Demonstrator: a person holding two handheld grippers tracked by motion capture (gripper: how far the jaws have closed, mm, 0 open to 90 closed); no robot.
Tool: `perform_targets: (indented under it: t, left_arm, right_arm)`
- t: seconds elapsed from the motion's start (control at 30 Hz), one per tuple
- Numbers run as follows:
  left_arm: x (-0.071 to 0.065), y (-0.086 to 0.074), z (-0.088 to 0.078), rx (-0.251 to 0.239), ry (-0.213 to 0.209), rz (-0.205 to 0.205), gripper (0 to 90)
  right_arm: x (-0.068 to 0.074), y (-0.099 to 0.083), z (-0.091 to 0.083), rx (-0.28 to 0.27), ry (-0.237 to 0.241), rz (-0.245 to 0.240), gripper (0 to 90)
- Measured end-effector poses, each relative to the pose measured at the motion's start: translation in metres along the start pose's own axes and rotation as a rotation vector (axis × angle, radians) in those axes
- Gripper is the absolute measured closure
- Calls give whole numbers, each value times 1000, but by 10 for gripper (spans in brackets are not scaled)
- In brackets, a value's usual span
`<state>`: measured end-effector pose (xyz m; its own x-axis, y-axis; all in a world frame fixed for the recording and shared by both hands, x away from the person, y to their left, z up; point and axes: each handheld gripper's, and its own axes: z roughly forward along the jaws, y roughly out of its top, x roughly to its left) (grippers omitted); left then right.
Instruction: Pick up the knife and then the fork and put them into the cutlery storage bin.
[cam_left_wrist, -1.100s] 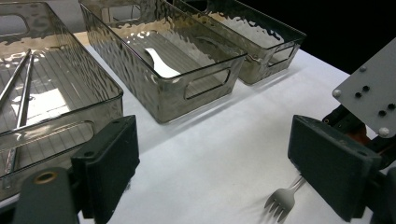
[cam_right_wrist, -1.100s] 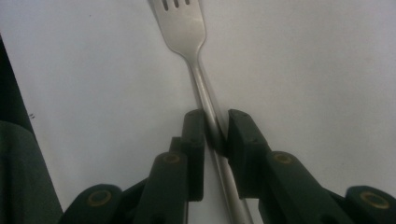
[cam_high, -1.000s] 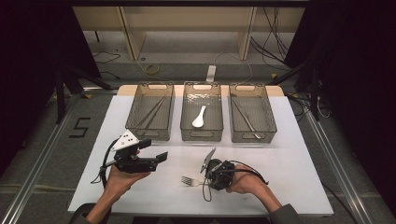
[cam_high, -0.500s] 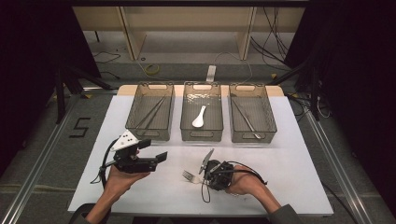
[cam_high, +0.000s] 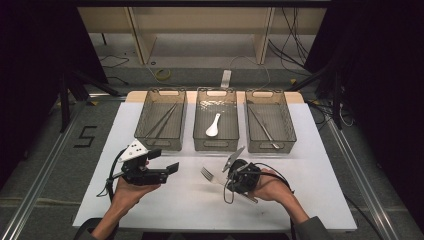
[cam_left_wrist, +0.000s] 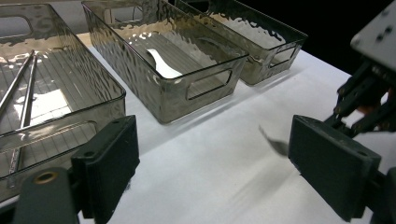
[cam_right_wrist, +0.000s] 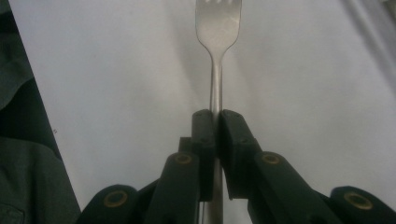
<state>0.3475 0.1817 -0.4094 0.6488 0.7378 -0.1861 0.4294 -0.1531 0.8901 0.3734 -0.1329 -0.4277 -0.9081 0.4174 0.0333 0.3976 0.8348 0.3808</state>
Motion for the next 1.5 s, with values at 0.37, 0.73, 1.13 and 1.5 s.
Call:
perform_targets:
  t: [0.37, 0.73, 1.13, 1.5]
  left_arm:
    - [0, 0, 0, 0, 2, -1, 158]
    - [1, 0, 0, -6, 1, -3, 159]
    - [1, 0, 0, -7, 1, -8, 158]
    - [1, 0, 0, -8, 1, -7, 158]
  right_arm:
    - [-50, -5, -55, -200, -43, 146, 851]
    - [-88, 4, -78, -262, -118, 250, 851]
    - [-112, 6, -82, -269, -148, 305, 850]
    - [-131, 9, -93, -273, -185, 353, 850]
